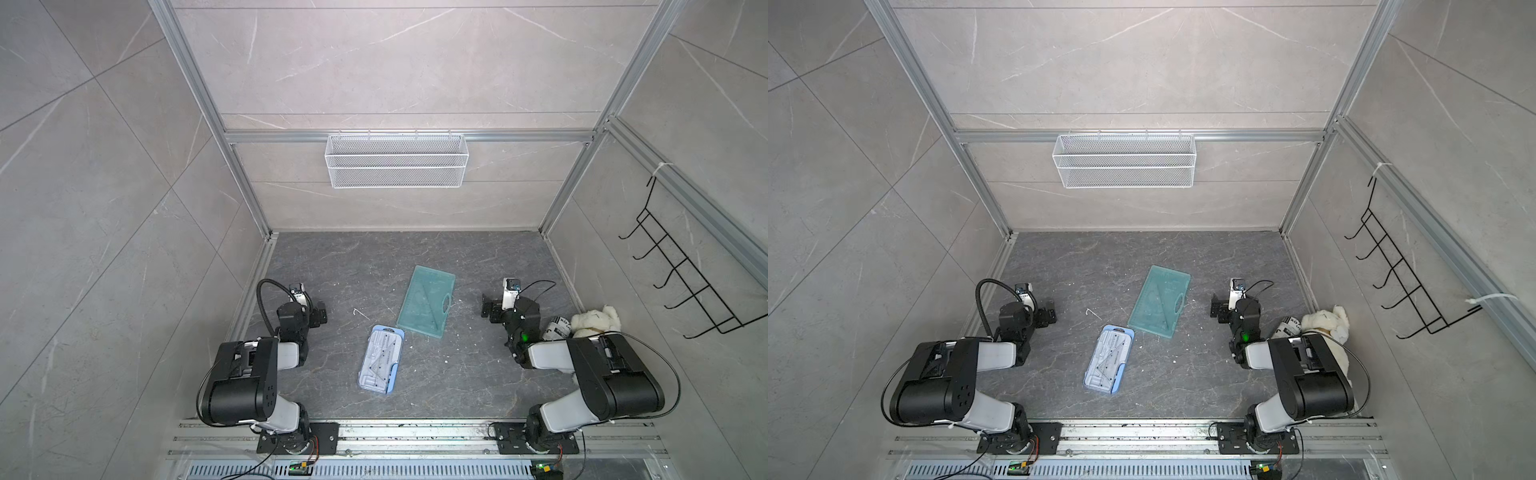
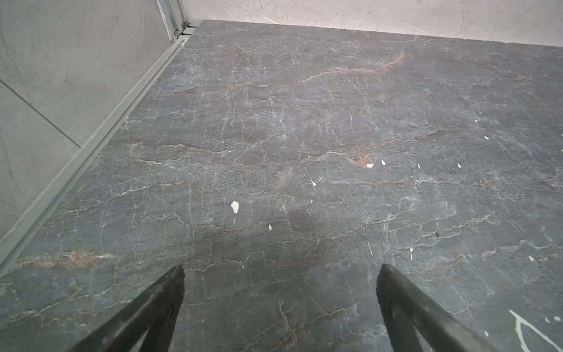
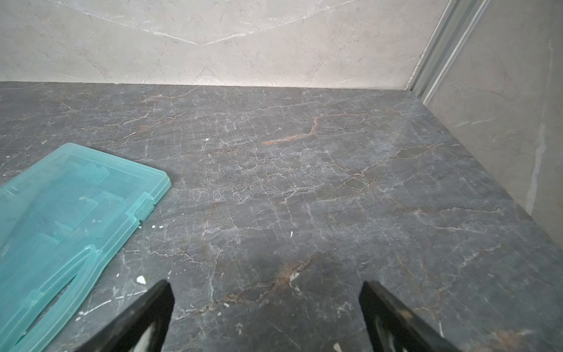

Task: Open the ruler set and take out the ruler
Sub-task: Pick up the ruler set box at the center of the board.

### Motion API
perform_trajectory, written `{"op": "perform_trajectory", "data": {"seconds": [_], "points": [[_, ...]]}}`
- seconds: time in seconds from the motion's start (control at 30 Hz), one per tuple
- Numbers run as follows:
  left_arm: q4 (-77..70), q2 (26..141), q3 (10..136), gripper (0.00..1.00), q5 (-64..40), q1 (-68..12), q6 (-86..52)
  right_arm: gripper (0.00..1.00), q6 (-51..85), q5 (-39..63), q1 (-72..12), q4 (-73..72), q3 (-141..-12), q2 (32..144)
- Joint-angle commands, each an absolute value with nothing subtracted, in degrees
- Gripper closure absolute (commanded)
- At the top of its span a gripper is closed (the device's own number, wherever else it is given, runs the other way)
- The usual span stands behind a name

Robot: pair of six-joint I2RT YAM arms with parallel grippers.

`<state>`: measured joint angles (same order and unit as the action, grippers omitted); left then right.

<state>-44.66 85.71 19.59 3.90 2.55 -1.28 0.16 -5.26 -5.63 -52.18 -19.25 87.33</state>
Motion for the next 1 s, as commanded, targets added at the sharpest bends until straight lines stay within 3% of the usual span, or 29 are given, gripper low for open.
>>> {"op": "perform_trajectory", "data": {"seconds": [0.0, 0.77, 0.83, 0.97], "points": [[-48.1, 86.0, 21.0, 0.0, 3.3, 2.7, -0.2, 0.01, -0.6, -4.8, -6.1, -53.8, -19.9, 88.1], [-48.0, 85.8, 21.1, 0.0, 3.8, 2.6, -0.2, 0.01, -0.7, -4.9, -6.1, -53.7, -20.0, 88.1], [-43.8, 84.0, 23.1, 0.0, 6.3, 2.3, -0.5, 0.01, -0.7, -4.9, -6.1, -53.9, -19.9, 88.0], [-10.6, 77.6, 40.3, 0.0, 8.3, 1.8, -6.9, 0.01, -1.3, -3.4, -6.1, -47.1, -22.0, 83.6]]}}
